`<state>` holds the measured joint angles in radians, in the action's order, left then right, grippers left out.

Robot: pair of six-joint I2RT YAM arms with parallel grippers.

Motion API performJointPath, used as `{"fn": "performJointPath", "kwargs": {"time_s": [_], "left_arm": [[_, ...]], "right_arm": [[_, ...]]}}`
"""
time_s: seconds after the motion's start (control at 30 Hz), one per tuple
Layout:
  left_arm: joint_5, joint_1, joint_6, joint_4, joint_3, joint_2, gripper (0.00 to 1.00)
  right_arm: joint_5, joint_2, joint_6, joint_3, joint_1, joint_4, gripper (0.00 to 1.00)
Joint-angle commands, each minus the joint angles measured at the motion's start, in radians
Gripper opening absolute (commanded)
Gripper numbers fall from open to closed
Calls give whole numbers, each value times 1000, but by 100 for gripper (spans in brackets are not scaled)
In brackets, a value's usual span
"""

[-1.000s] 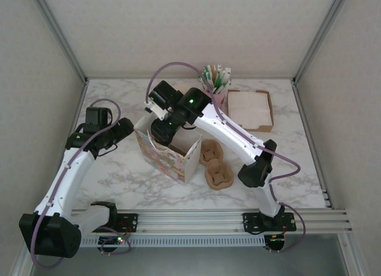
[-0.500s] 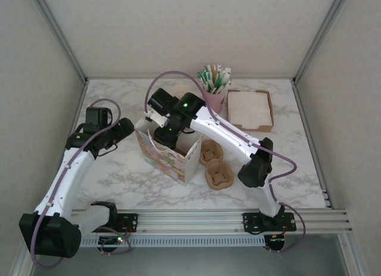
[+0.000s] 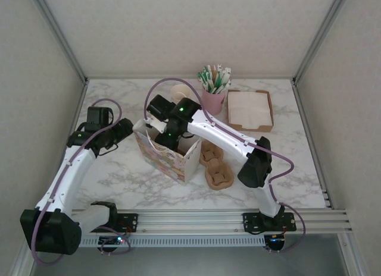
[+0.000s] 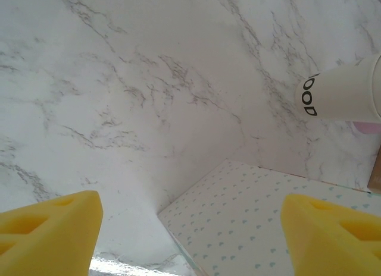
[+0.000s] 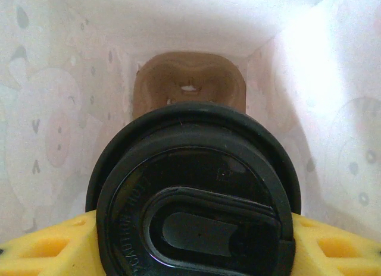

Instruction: Pack the takeout coffee

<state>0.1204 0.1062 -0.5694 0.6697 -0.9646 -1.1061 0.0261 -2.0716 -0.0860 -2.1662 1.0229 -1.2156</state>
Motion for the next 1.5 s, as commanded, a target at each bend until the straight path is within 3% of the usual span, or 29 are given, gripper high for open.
{"fn": "performJointPath", "kwargs": {"time_s": [0.0, 0.77, 1.17, 1.47], "left_arm": [[-13, -15, -2, -10, 15, -22, 77], [21, -32, -12, -30, 35, -40, 74], [19, -32, -14, -33, 39, -43, 74], [19, -33, -10, -24, 38, -43, 74]], "right_arm": [[-24, 10, -3, 9, 9, 46, 54], [-35, -21, 3, 145, 15, 159, 53], [53, -57, -25, 170, 40, 86, 53], [-33, 7, 5, 87, 42, 96, 53]]}}
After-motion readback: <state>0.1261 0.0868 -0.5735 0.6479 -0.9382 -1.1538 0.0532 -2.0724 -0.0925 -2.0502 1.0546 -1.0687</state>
